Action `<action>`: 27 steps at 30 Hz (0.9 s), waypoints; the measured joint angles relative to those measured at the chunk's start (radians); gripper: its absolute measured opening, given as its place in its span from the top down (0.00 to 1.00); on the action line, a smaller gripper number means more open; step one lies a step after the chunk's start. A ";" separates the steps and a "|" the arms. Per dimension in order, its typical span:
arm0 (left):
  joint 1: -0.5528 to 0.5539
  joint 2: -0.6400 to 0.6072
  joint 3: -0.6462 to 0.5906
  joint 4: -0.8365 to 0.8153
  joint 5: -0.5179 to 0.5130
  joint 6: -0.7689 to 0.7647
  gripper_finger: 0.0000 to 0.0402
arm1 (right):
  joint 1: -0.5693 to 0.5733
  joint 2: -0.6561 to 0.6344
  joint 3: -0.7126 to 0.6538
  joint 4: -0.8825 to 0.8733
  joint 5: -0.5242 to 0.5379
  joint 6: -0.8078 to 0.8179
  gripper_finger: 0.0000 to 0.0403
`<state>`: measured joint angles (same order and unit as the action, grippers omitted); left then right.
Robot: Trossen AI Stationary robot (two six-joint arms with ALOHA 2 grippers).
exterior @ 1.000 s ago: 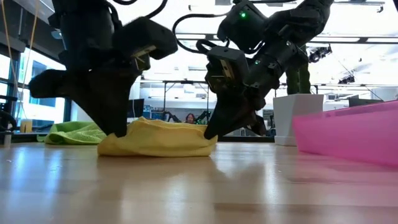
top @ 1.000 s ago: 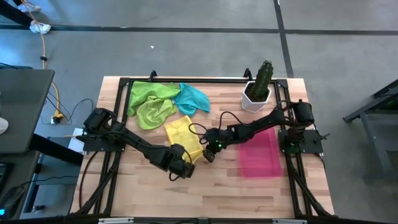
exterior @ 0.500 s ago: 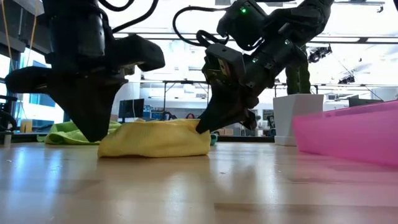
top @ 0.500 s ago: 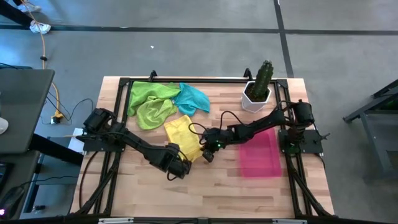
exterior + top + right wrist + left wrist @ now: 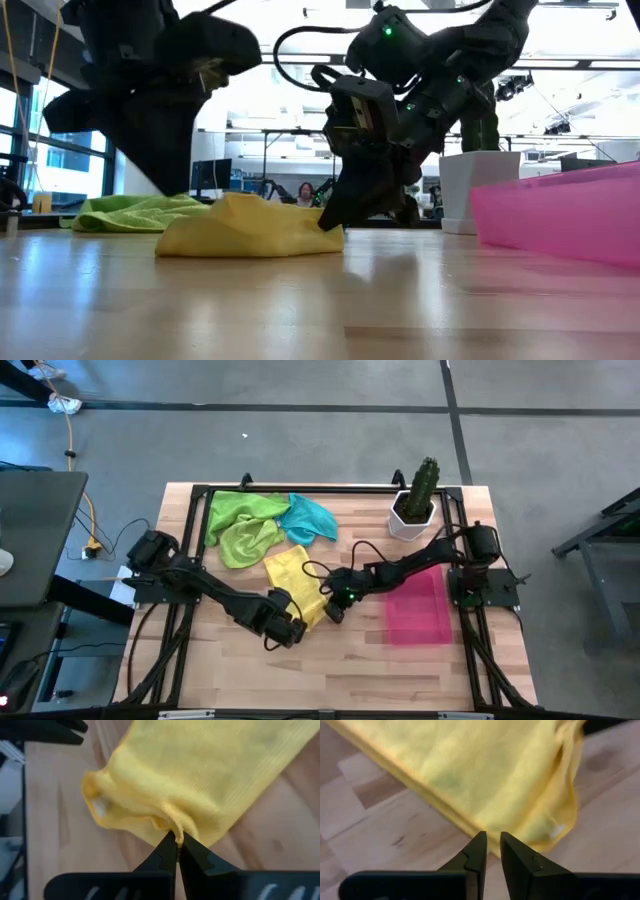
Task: Roll microfiber towels into tight, uniform cylinder then place into a basket
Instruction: Roll the yellow microfiber towel
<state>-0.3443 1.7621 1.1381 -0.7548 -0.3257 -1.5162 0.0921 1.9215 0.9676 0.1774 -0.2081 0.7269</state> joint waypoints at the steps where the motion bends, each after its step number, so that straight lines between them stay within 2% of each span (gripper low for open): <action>1: 0.000 -0.010 0.000 -0.006 -0.015 0.009 0.88 | 0.000 0.008 0.000 0.018 -0.018 0.010 1.00; 6: 0.001 -0.016 0.000 0.027 -0.059 0.084 0.88 | -0.004 0.024 0.000 0.028 -0.034 0.036 1.00; 10: -0.006 -0.010 0.002 0.127 -0.025 0.215 0.88 | -0.022 0.024 0.000 0.029 -0.032 0.064 1.00; 13: -0.021 -0.010 0.002 0.221 -0.054 0.339 0.88 | -0.042 0.024 0.000 0.027 -0.031 0.085 1.00; 16: -0.031 -0.010 0.002 0.244 -0.099 0.447 0.88 | -0.056 0.024 0.000 0.022 -0.030 0.092 1.00; 20: -0.024 -0.010 0.002 0.261 -0.104 0.548 0.88 | -0.060 0.024 0.000 0.010 -0.002 0.111 1.00; 27: -0.024 -0.004 0.002 0.346 -0.120 0.896 0.88 | -0.065 0.024 0.000 0.005 0.052 0.114 1.00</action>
<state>-0.3681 1.7585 1.1404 -0.4093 -0.4456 -0.6199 0.0271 1.9453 0.9676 0.1825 -0.1565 0.8413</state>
